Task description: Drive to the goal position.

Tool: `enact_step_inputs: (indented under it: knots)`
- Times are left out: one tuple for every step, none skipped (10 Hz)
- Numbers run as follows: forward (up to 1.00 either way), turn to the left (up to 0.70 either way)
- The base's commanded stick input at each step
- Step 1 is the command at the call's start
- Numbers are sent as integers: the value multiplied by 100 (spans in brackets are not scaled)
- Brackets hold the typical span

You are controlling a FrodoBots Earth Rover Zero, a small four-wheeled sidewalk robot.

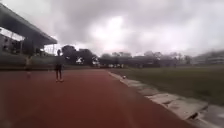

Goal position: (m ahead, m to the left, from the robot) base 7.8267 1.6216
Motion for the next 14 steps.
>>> enact_step_inputs:
  knots:
    - [50,2]
    - [50,2]
    - [50,2]
    - [50,2]
    - [50,52]
    - [50,52]
    - [50,52]
    - [50,52]
    - [50,38]
    - [50,23]
    - [50,9]
    - [50,2]
    - [50,2]
    - [50,2]
